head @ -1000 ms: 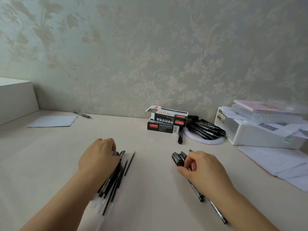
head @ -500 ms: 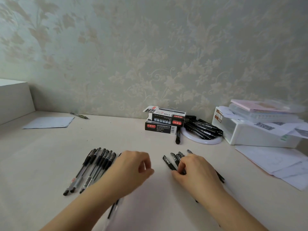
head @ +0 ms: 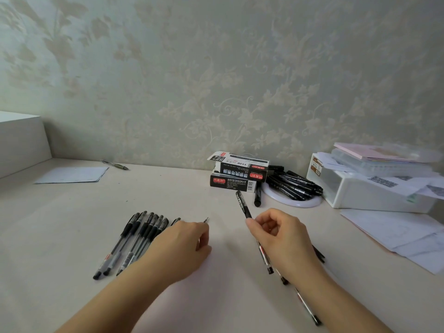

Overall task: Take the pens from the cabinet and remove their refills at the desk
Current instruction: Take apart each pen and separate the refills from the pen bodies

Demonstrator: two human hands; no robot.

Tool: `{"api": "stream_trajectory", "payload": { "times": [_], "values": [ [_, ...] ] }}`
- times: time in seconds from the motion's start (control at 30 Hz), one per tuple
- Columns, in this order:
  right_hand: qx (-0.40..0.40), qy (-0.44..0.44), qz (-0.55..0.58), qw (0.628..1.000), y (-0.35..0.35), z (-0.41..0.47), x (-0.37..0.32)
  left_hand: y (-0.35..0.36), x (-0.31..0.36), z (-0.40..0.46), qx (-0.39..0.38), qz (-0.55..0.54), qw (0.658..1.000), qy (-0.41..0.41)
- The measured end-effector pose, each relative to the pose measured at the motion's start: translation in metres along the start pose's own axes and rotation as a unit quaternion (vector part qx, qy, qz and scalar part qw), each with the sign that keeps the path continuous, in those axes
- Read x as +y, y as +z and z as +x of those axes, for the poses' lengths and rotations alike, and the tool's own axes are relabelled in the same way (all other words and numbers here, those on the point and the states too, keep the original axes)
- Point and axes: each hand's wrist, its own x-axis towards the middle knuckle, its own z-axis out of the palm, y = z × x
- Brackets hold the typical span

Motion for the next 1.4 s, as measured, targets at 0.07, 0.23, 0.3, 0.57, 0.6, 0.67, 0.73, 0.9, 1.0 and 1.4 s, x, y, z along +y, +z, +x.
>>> {"api": "stream_trajectory", "payload": {
  "times": [0.07,0.23,0.3,0.57,0.6,0.67,0.73,0.9,1.0,1.4],
  "values": [
    [-0.021,0.022,0.035,0.999,-0.001,0.0,-0.002,0.0,0.0,0.0,0.006,0.004,1.0,-0.005],
    [-0.099,0.093,0.139,0.981,0.002,-0.001,-0.008,0.002,0.002,0.0,0.033,0.003,0.999,-0.012],
    [-0.12,0.109,0.189,0.968,0.004,-0.002,-0.01,0.002,0.007,0.002,0.073,-0.027,0.997,-0.012],
    [-0.216,0.143,0.327,0.909,0.009,-0.009,-0.014,0.01,0.034,-0.001,0.044,-0.302,0.951,0.056],
    [-0.22,0.139,0.326,0.909,0.008,-0.009,-0.013,0.011,0.032,-0.001,0.046,-0.284,0.955,0.068],
    [-0.201,0.134,0.314,0.918,0.006,-0.006,-0.012,0.01,0.027,0.002,0.071,-0.223,0.969,0.081],
    [-0.16,0.133,0.301,0.931,0.003,-0.003,-0.01,0.007,0.021,0.003,0.092,-0.168,0.978,0.087],
    [-0.132,0.1,0.262,0.951,-0.001,0.002,-0.005,0.005,0.021,0.001,0.088,-0.135,0.98,0.118],
    [-0.171,0.083,0.273,0.943,0.0,-0.002,-0.006,0.005,0.025,-0.001,0.077,-0.148,0.977,0.132],
    [-0.195,0.053,0.28,0.939,0.001,-0.005,-0.012,-0.001,0.023,0.003,0.097,-0.007,0.993,0.07]
  ]
}}
